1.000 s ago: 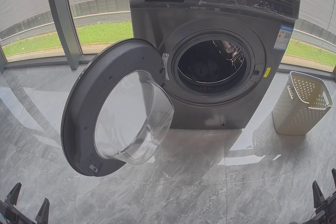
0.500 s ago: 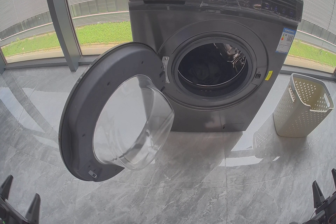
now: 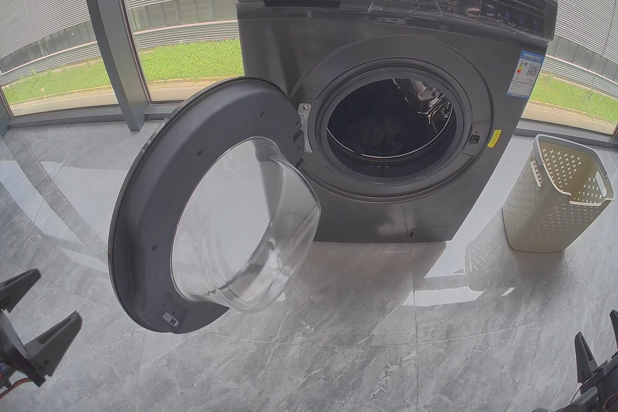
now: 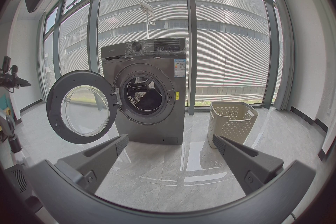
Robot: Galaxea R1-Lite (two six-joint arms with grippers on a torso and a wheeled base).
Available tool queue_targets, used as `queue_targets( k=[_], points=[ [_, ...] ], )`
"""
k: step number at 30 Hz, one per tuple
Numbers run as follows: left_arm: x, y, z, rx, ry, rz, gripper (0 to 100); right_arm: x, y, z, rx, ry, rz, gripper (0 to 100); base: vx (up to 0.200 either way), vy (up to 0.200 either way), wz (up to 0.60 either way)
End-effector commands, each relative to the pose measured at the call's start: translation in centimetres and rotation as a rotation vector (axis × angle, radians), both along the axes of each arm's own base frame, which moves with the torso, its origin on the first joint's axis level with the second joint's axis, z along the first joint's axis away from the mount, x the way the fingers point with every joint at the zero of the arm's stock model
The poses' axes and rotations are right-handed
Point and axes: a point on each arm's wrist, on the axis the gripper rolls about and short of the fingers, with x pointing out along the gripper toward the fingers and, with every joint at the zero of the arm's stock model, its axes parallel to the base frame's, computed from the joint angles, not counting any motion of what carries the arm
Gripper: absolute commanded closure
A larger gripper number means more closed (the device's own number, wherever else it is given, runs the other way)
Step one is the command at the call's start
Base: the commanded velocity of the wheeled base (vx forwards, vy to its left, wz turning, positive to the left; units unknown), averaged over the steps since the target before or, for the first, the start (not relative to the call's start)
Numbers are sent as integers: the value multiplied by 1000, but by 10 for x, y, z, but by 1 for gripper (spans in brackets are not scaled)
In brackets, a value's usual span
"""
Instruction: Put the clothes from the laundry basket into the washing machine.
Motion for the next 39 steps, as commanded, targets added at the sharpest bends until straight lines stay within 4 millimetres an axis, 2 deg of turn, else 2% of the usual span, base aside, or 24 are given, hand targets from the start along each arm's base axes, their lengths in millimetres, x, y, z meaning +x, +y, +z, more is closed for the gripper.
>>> queue_targets(
  k=[1,4,10,15,21,29,33,39],
  points=[
    [66,-19,-4,0,220,-117,0,0,0,-5,0,0,2,0,0,0,0],
    [77,-22,-7,3,241,-131,0,0,0,-5,0,1,2,0,0,0,0],
    [114,-31,-13,18,284,-141,0,0,0,-5,2,0,0,0,0,0,0],
    [128,-39,-12,10,253,-177,0,0,0,-5,2,0,0,0,0,0,0],
    [118,-57,-10,-49,266,-362,0,0,0,-5,2,1,0,0,0,0,0],
    [102,-60,-1,-144,264,-410,0,0,0,-5,2,1,0,0,0,0,0],
    [105,-57,0,-137,253,-372,0,0,0,-5,2,1,0,0,0,0,0],
    [109,-31,5,-88,166,-171,0,0,0,-5,2,1,0,0,0,0,0]
  ],
)
